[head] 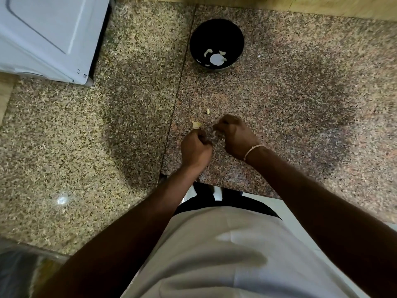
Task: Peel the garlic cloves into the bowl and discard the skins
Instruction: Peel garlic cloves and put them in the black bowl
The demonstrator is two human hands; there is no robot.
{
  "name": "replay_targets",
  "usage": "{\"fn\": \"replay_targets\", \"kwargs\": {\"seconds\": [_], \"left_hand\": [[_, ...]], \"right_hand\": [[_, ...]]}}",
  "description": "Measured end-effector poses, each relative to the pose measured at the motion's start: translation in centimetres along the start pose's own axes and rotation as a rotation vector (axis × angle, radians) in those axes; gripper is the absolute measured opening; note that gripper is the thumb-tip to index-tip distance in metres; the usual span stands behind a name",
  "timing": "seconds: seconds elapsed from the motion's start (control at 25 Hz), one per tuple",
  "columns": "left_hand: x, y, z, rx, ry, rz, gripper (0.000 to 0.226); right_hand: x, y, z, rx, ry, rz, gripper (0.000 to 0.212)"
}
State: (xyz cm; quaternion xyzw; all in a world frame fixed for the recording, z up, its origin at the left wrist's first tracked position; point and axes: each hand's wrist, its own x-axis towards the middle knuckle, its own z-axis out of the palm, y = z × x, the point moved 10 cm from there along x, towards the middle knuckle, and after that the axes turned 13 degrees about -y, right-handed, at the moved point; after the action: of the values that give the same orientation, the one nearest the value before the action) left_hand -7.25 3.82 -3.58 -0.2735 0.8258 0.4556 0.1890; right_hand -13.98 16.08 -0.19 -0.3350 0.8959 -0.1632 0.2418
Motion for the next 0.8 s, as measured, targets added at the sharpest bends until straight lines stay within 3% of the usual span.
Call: {"fn": "replay_targets", "kwargs": {"seconds": [0.32,0.52,0.8], "left_hand": [[0.1,2.4,2.4,-0.014,-0.043,0.09,0.022],[-1.0,-0.7,1.3,-0.148,-0.057,-0.018,0.029],[-1.4,-0.8,0.4,-0.147,-0.043,-0.019,0.028]], "right_hand": [[-4.5,3.0,-0.5,0.126,0.178,0.299,0.012],[-4.1,1.8,0.2,0.231,0.246,0.317,0.016],[-3.5,2.6,-0.9,0.28,0.281,0.306,0.027]]}}
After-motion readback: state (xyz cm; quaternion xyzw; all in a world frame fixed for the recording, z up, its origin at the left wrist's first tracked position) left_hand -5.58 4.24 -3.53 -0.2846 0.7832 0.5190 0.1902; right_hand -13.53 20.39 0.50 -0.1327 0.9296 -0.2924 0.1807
